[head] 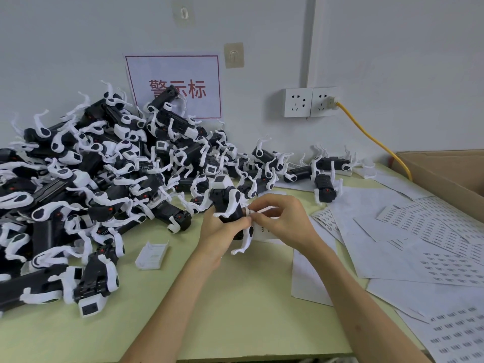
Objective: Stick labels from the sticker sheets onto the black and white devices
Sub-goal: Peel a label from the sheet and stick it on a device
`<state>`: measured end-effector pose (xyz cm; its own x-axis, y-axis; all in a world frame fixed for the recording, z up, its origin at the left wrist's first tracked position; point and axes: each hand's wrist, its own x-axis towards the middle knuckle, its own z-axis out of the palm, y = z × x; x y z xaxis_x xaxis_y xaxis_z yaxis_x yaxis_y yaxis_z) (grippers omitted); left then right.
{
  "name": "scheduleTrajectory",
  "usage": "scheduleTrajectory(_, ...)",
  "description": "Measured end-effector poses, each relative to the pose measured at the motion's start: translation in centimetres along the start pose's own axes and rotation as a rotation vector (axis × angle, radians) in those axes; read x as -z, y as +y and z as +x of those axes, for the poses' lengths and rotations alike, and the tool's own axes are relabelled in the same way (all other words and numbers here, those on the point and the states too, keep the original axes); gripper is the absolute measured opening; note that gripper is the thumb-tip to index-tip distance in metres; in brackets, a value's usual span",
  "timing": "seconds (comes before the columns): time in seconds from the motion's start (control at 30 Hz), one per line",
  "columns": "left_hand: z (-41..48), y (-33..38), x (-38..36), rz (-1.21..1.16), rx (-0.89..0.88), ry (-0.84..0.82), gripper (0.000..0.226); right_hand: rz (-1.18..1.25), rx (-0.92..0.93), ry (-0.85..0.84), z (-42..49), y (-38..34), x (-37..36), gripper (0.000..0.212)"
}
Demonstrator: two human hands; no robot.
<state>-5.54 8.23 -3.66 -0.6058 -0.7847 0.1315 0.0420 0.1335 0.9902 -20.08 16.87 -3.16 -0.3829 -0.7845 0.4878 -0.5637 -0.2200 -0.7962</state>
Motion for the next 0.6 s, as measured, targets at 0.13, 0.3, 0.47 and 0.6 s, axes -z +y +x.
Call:
scheduleTrajectory(0.13,0.04,0.06,0.24,0.044,-0.049,0.013,0.015,-0.007,0.000,0.001,-0.07,-0.11,-0.09,0.012)
scheduleTrajectory(0.3,-0.33,0.50,0.39,0.031,-0.068,-0.045,0.015,0.007,-0.038,0.001,-0.01,-0.21,-0.05,0.011)
scheduleTrajectory(0.47,-0.32,0.37,0.29,0.024,-0.094,-0.028,0.022,0.030,-0.075,-0.014,-0.12,-0.33,0.10,0.011)
scheduleTrajectory(0.6,-0.40,0.37,0.37,0.050,-0.142,-0.069,0.021,0.026,-0.078,-0.038,-0.17,-0.43,0.08,0.013)
